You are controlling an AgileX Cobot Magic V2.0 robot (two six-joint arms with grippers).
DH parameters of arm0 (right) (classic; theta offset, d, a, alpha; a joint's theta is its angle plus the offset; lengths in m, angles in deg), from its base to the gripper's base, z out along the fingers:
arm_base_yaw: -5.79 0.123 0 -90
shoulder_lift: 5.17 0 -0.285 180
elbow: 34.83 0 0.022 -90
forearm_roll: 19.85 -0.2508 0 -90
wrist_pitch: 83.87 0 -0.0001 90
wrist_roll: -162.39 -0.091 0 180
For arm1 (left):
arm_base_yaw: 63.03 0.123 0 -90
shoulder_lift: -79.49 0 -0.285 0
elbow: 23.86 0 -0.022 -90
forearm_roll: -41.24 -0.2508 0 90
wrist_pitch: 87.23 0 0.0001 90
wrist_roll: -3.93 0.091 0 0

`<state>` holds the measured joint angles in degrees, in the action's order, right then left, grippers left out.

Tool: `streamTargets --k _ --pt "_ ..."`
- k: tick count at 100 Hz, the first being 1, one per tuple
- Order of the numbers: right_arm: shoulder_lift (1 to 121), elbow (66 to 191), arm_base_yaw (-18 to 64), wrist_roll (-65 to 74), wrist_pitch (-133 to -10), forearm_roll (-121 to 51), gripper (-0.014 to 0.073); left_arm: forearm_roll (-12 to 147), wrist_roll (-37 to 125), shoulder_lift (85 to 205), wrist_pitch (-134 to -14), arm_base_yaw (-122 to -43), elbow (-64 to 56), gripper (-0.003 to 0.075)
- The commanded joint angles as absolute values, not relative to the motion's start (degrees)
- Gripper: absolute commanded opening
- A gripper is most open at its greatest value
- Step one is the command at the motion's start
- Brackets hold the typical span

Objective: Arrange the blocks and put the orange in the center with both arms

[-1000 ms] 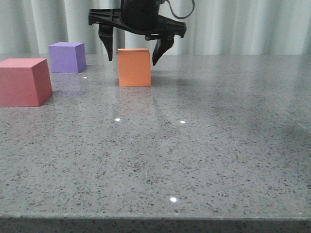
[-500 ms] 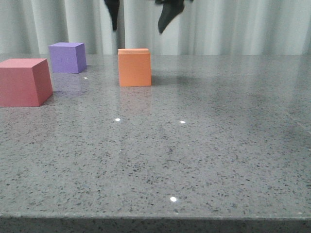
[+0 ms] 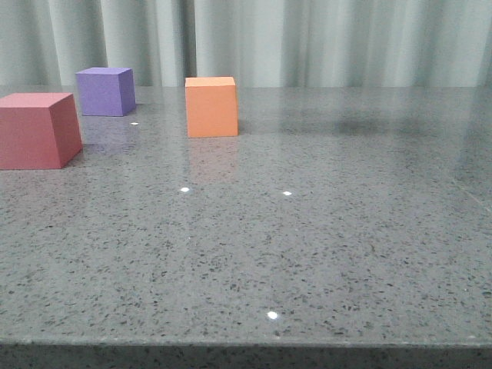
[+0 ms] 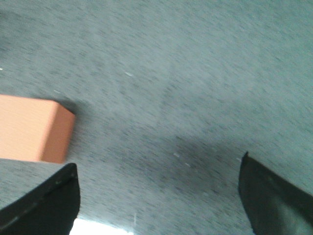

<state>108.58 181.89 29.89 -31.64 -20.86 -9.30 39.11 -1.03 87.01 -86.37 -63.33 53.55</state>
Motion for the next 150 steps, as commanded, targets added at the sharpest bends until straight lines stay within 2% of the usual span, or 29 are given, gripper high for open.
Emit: streamTargets --k 1,38,71,102,130,135,142,150 --pt "100.0 176.4 26.8 -30.8 -27.0 -7.9 0.0645 39.4 -1.2 84.9 -90.9 -63.1 55.9 -0.0020" --pt "75.5 138.2 12.8 -30.9 -44.1 -8.6 0.0645 39.4 -1.2 84.9 -90.9 -63.1 55.9 -0.0020" --pt "55.5 111.8 10.7 -30.9 -59.3 -8.6 0.0645 39.4 -1.2 84.9 -90.9 -63.1 55.9 -0.0020" --pt "42.0 97.9 10.7 -31.0 -74.5 -10.9 0.0645 39.4 -1.2 84.9 -90.9 -63.1 55.9 -0.0020" --pt "41.2 96.9 10.7 -31.0 -78.1 -10.4 0.0638 39.4 -1.2 84.9 -90.9 -63.1 55.9 -0.0020" --pt "41.2 96.9 10.7 -31.0 -78.2 -10.4 0.0606 39.4 -1.2 84.9 -90.9 -63.1 55.9 -0.0020" --pt "41.2 96.9 10.7 -31.0 -78.6 -10.4 0.0510 39.4 -1.2 84.9 -90.9 -63.1 55.9 -0.0020" --pt "41.2 96.9 10.7 -31.0 -78.7 -10.4 0.0326 39.4 -1.2 84.9 -90.9 -63.1 55.9 -0.0020"
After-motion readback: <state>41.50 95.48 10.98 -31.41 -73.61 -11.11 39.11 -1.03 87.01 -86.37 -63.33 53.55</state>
